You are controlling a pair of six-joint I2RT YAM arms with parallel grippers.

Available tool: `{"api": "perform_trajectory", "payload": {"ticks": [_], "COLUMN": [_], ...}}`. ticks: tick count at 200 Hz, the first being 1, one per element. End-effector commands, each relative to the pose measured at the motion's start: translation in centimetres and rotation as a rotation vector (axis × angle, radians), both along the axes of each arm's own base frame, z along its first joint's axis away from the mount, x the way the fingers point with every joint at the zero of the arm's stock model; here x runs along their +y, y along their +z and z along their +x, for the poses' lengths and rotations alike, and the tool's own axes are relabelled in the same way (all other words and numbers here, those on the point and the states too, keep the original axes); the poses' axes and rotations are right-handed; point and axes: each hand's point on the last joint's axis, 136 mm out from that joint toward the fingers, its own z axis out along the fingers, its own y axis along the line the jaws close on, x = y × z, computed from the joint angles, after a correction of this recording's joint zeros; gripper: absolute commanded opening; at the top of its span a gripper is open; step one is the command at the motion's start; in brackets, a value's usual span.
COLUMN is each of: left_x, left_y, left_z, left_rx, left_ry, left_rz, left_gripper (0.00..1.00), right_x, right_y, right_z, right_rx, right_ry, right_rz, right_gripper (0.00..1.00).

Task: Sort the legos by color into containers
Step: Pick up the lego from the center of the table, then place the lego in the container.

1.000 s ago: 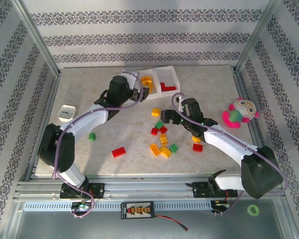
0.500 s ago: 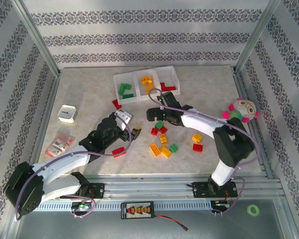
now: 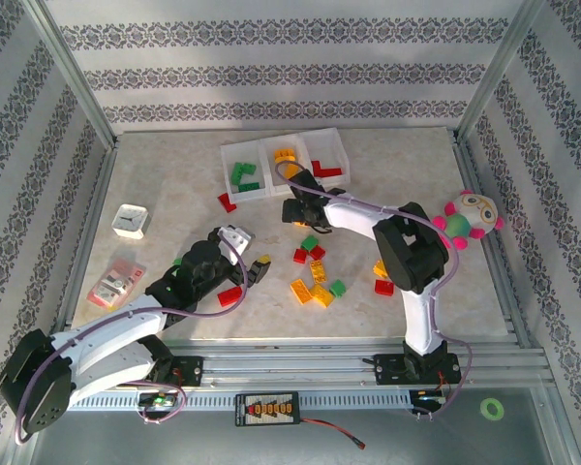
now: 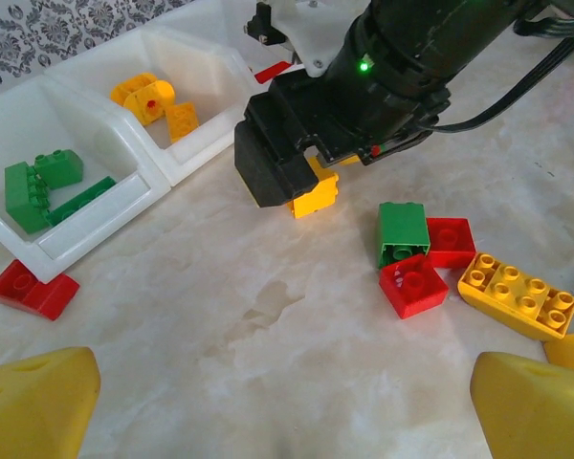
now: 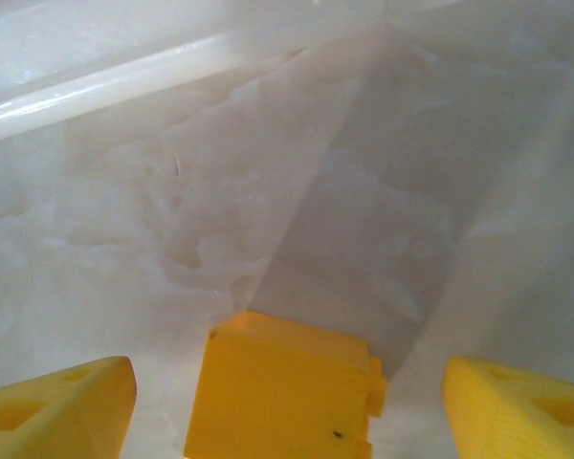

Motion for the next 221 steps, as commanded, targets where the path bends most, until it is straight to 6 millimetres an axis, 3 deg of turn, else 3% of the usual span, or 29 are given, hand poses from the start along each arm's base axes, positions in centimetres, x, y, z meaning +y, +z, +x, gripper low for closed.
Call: {"api": "perform_trajectory", "payload": {"ticks": [1, 33, 51, 95, 132, 165, 195, 221], "left_x": [-0.5, -0.6, -0.8, -1.2, -1.4, -1.4, -1.7, -1.7], "left_y": [0.4, 0.4, 0.4, 0.2, -0.1, -1.0, -0.9, -1.0], "left_z": [0.2, 0.2, 0.0, -0.1, 0.0, 0.3, 0.5, 0.7], "left_rx": [-0.030, -0.033, -0.033, -0.033, -0.033, -0.024, -0.017, -0.015], "left_ry": [-0.007, -0.017, -0.029, -0.050, -0.057, -0.037, -0.037, -0.030], "left_rz": [0.002, 0.006, 0.006, -0.010, -0.013, -0.021, -0.043, -0.040], "left_gripper": [0.99, 0.99, 0.99, 0.99, 0.99, 0.99, 0.99, 0.99], "right_x": [0.4, 1.1, 1.0, 0.5, 0.6, 1.0, 1.8, 2.8], "right_y": [-0.5, -1.1, -1.2, 0.2, 3.3, 7.6, 11.6, 13.7], "right_z": [0.1, 0.1, 0.0, -0.3, -0.7, -0.3, 1.1, 3.3], "right_rx": [0.014, 0.026, 0.029, 0.010, -0.047, -0.161, -0.286, -0.360], "right_ry": [-0.082, -0.079, -0.083, -0.087, -0.051, 0.009, 0.047, 0.062], "right_rz": [-0.006, 0.001, -0.002, -0.004, 0.009, 0.008, 0.031, 0.039], "right_gripper": [0.79, 0.69, 0.57, 0.37, 0.36, 0.34, 0.32, 0.31]}}
